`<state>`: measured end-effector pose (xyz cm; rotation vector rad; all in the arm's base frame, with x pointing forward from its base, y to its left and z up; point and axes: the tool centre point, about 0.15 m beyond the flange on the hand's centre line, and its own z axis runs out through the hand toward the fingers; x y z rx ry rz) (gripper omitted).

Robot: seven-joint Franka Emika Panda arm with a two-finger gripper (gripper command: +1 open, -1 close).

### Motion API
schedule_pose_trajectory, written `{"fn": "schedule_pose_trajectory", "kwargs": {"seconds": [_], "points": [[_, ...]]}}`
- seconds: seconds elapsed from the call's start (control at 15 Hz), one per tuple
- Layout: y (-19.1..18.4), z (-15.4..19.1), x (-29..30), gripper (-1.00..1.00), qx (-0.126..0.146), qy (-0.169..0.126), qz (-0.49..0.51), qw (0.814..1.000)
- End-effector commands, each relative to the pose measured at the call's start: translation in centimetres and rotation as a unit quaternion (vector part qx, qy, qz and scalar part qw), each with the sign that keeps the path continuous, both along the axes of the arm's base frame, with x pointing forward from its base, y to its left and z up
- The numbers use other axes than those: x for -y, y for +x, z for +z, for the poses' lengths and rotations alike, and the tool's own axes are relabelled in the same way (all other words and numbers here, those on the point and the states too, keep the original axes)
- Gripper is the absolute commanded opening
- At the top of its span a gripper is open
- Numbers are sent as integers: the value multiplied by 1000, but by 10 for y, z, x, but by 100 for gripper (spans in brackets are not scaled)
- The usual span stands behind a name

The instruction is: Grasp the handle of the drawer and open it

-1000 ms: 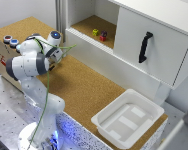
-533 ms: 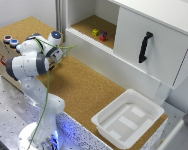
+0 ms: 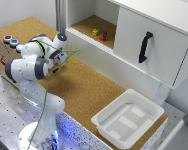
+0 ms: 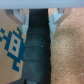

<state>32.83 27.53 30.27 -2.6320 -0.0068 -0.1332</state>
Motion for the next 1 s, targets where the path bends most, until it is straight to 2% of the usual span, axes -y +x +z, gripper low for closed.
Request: {"fn": "schedule_pose_trajectory", "kwargs": {"seconds": [0.0, 0.53, 0.87, 0.93], "points": [[-1, -38, 70, -100, 6, 69, -3, 998], [14, -33, 139, -100, -3, 53, -32, 998], [30, -14, 178, -100, 3, 22, -56, 998], [31, -8, 182, 100, 8, 17, -56, 998]]}}
